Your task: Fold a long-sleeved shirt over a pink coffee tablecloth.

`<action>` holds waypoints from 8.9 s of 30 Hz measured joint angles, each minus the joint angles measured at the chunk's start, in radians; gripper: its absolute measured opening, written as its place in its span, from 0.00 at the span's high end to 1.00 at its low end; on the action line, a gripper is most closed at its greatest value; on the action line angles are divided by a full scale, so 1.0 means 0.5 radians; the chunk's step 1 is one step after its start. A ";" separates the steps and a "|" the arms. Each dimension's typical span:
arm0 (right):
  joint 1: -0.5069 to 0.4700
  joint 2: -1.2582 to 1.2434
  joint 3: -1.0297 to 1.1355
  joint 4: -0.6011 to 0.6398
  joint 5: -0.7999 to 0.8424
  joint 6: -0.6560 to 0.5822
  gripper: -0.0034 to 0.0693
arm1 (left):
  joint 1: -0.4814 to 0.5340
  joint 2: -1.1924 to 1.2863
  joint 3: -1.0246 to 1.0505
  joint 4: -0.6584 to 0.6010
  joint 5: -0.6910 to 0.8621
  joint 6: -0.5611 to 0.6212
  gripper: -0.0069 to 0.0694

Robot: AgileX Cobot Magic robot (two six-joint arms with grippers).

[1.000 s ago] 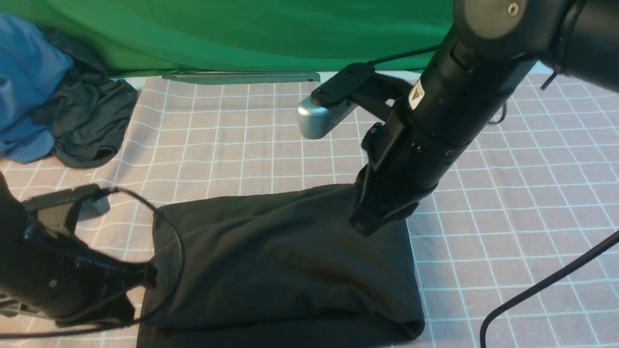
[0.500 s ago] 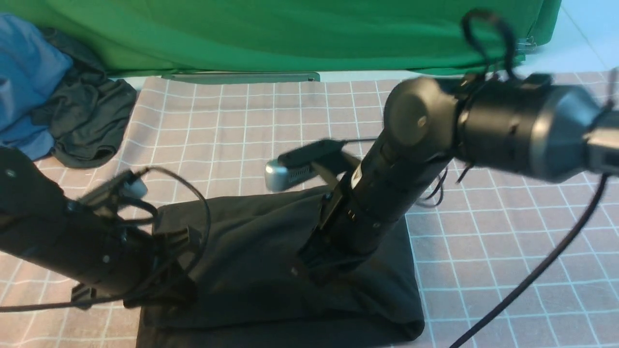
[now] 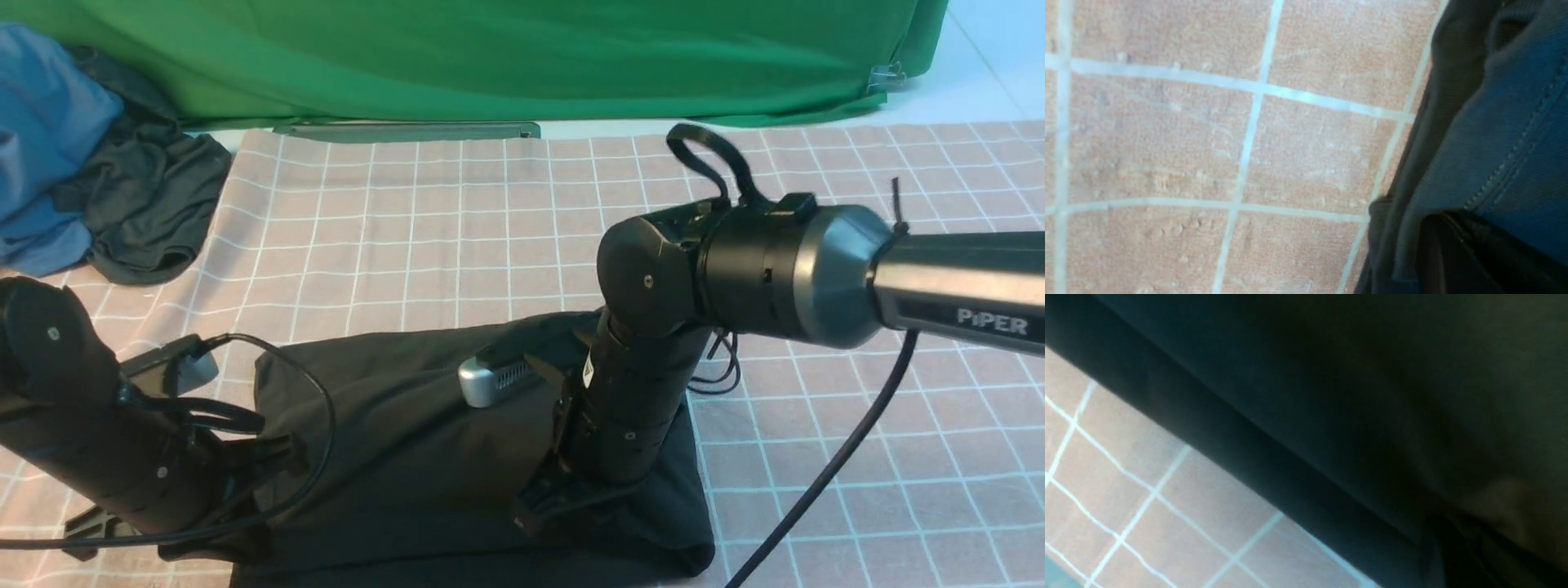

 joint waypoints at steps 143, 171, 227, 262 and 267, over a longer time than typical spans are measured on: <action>-1.325 -0.585 -0.159 -0.126 0.405 -0.331 0.81 | -0.629 0.198 -0.727 0.074 -0.004 -0.207 0.80; -1.325 -0.838 0.099 -0.081 0.471 -0.335 0.73 | -0.645 0.546 -0.765 0.048 -0.168 0.172 0.87; -0.785 -0.608 0.933 -0.400 -0.641 -0.441 0.87 | -0.648 0.414 -1.098 0.586 0.519 -0.127 0.88; -0.728 -0.450 0.572 0.212 -0.666 -0.435 0.90 | -0.652 0.719 -1.103 -0.343 0.104 0.217 0.90; -0.718 -0.318 0.572 0.102 -0.542 -0.334 0.90 | -0.652 0.806 -1.103 -0.077 0.138 0.024 0.90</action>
